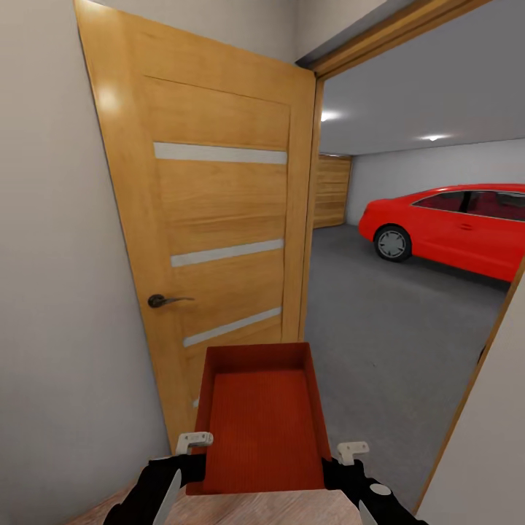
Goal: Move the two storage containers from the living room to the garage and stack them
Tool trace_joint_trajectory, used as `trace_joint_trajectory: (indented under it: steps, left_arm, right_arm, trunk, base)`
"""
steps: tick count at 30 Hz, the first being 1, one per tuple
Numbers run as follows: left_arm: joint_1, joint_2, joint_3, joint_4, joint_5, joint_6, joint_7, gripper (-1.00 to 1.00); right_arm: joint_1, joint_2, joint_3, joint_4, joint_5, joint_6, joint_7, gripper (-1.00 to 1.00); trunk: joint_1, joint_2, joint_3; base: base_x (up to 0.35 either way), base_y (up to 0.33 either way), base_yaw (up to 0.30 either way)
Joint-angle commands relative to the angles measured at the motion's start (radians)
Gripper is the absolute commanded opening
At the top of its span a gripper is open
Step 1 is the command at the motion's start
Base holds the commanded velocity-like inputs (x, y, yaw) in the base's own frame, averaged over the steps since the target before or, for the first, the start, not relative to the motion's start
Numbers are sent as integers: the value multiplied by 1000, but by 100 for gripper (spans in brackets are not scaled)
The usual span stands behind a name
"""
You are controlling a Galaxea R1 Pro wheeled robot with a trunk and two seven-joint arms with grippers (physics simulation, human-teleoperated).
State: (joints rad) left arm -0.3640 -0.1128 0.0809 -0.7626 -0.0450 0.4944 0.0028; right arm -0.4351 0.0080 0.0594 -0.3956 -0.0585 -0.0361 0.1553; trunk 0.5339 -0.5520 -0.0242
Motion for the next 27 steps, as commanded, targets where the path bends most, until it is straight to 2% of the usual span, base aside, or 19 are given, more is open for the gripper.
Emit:
trace_joint_trajectory:
  steps: [1,16,27]
  left_arm:
    - [-1,9,7,-43,1,6,-4,-100]
    - [-1,8,7,-43,-1,6,-4,-100]
    - [-1,8,7,-43,-1,6,-4,-100]
  right_arm:
    - [-1,-2,10,3,-7,-4,56,-100]
    - [-1,-2,10,3,-7,-3,56,-100]
    - [-1,-2,10,3,-7,-2,57,-100]
  trunk:
    - [0,-2,-2]
    - [0,-2,-2]
    - [0,-2,-2]
  base:
    - [0,0,0]
    - [0,0,-8]
    - [0,0,-249]
